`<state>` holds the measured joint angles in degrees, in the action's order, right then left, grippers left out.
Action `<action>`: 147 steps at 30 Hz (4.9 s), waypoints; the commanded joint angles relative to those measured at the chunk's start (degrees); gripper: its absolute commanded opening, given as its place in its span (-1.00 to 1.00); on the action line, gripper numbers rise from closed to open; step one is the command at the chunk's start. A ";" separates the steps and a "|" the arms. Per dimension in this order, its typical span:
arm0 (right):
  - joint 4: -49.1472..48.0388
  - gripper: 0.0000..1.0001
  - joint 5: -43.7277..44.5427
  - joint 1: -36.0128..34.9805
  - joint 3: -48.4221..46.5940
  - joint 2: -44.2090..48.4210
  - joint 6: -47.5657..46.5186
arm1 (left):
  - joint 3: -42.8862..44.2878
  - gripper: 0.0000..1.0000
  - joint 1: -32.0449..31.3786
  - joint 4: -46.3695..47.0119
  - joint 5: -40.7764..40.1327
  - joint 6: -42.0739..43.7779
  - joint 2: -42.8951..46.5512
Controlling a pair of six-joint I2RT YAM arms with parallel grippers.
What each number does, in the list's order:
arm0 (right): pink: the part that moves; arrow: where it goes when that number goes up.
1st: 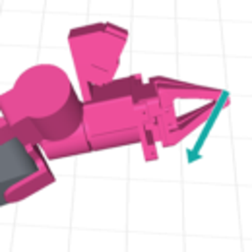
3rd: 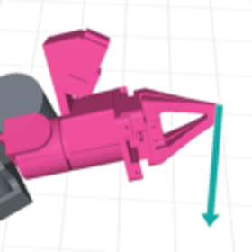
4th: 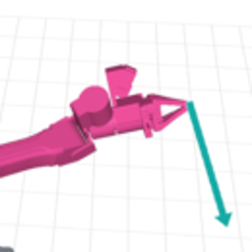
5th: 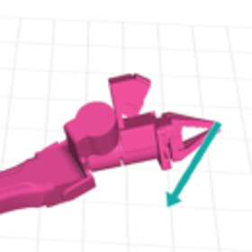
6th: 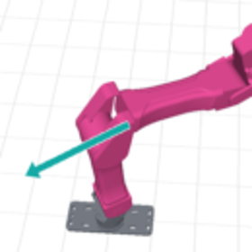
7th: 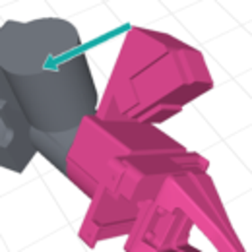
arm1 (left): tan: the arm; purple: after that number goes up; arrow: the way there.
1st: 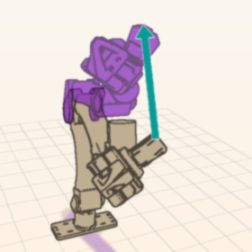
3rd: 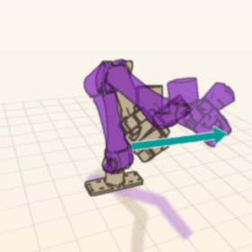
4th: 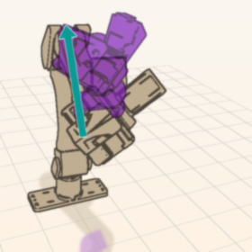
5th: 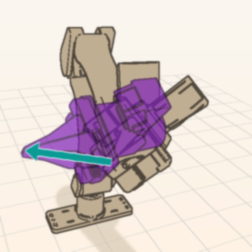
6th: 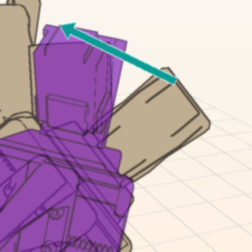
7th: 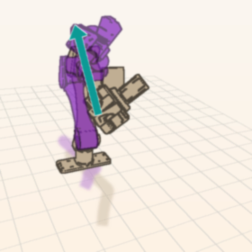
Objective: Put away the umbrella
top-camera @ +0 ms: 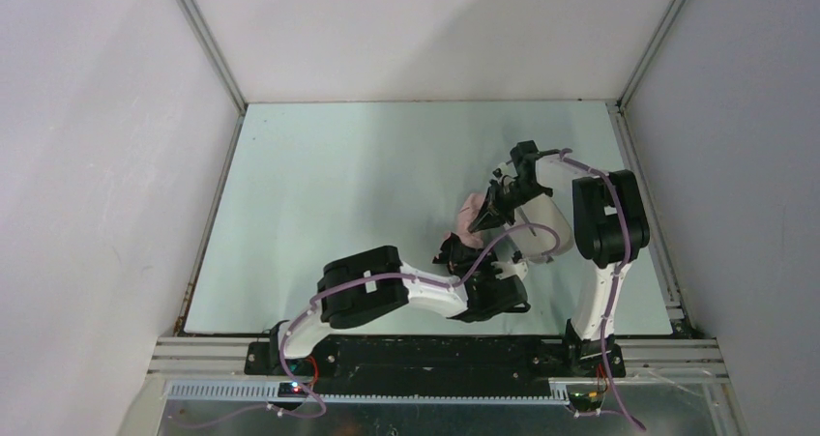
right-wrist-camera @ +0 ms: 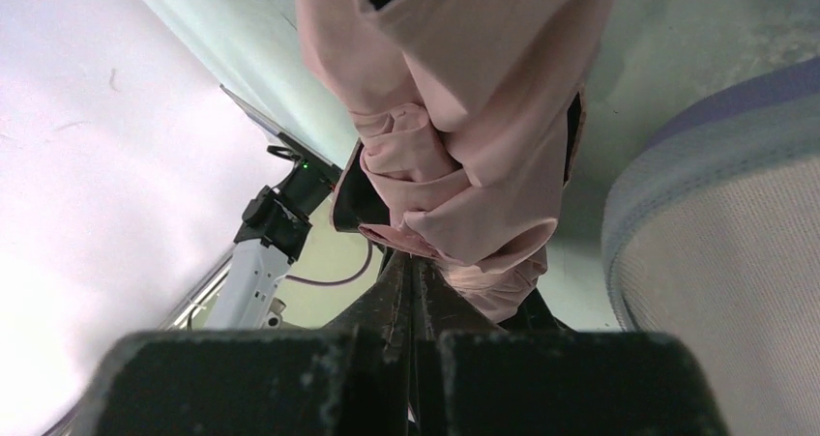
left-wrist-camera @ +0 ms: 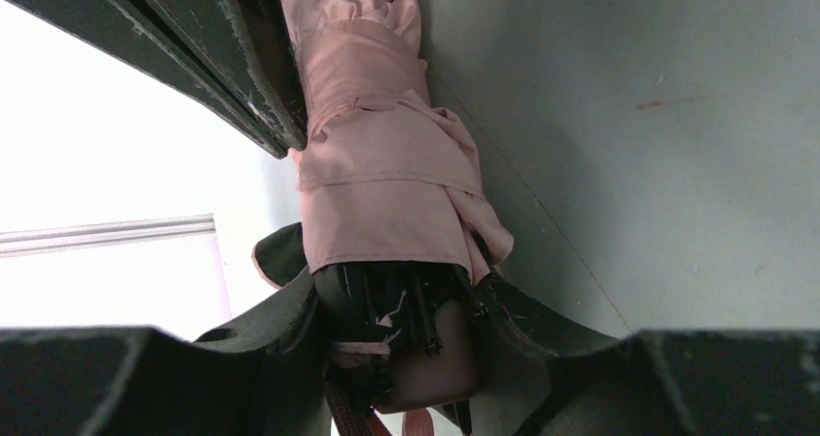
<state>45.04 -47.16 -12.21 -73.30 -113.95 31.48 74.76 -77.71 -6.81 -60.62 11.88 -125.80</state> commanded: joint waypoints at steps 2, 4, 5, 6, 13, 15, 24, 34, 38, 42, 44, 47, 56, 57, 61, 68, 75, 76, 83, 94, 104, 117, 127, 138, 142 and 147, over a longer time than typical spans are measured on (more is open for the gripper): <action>-1.57 -0.86 4.56 0.58 -0.89 3.43 1.14 | -1.63 -1.00 3.39 -4.19 30.13 -10.54 -0.26; -0.46 -0.54 3.97 1.31 -3.34 6.42 1.50 | -2.55 -1.00 6.54 -5.28 34.24 -15.40 3.39; 0.52 -0.33 3.86 1.61 -4.35 8.41 1.83 | -3.89 -1.00 9.03 -5.43 35.74 -17.07 4.83; 0.86 -0.25 3.70 2.35 -6.06 9.37 2.05 | -4.69 -1.00 10.32 -5.57 39.04 -20.03 8.04; 0.90 0.46 8.36 7.44 -9.27 20.91 4.58 | -12.64 -1.00 23.26 -6.42 58.11 -28.46 26.22; 1.15 0.84 10.61 7.91 -8.82 23.60 5.60 | -14.25 -1.00 26.36 -6.31 65.29 -30.30 30.87; -9.66 0.99 15.82 5.05 1.06 35.91 26.00 | -15.22 -1.00 36.33 -1.81 84.49 -38.80 47.21; -9.79 0.99 32.92 -7.96 1.27 41.14 46.88 | -10.83 -1.00 37.60 2.00 90.29 -40.46 48.74; -9.03 0.99 32.94 -9.80 1.28 39.49 46.78 | -9.84 -1.00 37.59 3.18 91.02 -41.26 47.54; -4.75 0.99 35.80 -11.94 1.25 38.68 46.99 | -9.85 -1.00 37.56 4.76 91.11 -42.16 47.12; -5.12 0.99 35.18 -12.81 1.23 37.76 46.99 | -10.00 -1.00 37.60 5.04 91.22 -42.34 46.93; -5.89 0.99 34.45 -14.01 1.23 36.66 47.06 | -11.01 -1.00 37.62 5.37 91.08 -42.30 47.29; -6.91 0.39 30.81 -15.54 1.24 33.56 46.82 | -9.31 -1.00 36.45 -1.68 89.19 -35.74 47.39; -7.21 0.26 30.70 -15.69 1.23 33.59 46.87 | -8.83 -1.00 35.89 -3.05 88.84 -34.52 47.05; -7.33 -0.40 30.78 -15.06 1.23 34.47 46.27 | -8.40 -0.85 34.91 -6.02 85.11 -31.95 47.29; -4.94 -0.91 32.15 -2.30 1.23 40.02 28.71 | -12.53 0.96 35.76 -1.95 79.07 -34.71 55.04; 3.48 -0.68 41.59 8.71 1.23 48.45 -0.57 | -22.31 0.99 38.94 12.01 70.94 -55.33 58.77; 4.14 -0.66 45.33 8.79 1.27 49.08 -3.42 | -23.90 0.99 40.18 14.61 71.05 -58.66 57.14; 11.66 -0.93 57.64 9.98 -0.99 43.58 -24.32 | -12.70 0.94 38.85 17.56 85.49 -68.50 33.39; 10.44 -0.96 56.67 14.20 0.20 43.06 -24.79 | 1.73 0.62 31.57 11.11 83.90 -79.61 11.79; 10.32 -0.92 42.85 13.65 1.82 43.49 -29.56 | 11.57 0.15 29.93 3.49 81.98 -78.98 -2.58; 11.89 -1.00 30.56 4.12 4.67 36.62 -29.34 | 18.51 -1.00 37.99 -8.32 93.96 -54.18 -5.92; 8.22 -1.00 11.85 -5.86 4.83 24.58 -19.54 | 10.02 -0.91 39.23 -20.77 90.31 -40.39 3.33; 1.68 -1.00 12.86 -11.76 2.23 10.40 -5.68 | 2.51 -0.80 39.36 -10.25 92.72 -45.97 7.10; 0.82 -0.87 15.94 -14.19 2.19 9.33 -3.90 | 2.77 -0.81 39.34 -9.55 93.63 -46.23 7.24; 2.51 -0.69 16.83 -14.42 -0.31 6.84 -2.19 | 3.66 -0.74 39.44 -10.71 93.65 -45.63 7.46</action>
<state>46.22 -30.68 -26.50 -69.04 -105.78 26.48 78.22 -38.13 -17.82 33.71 -34.74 -120.95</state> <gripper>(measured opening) 0.457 0.108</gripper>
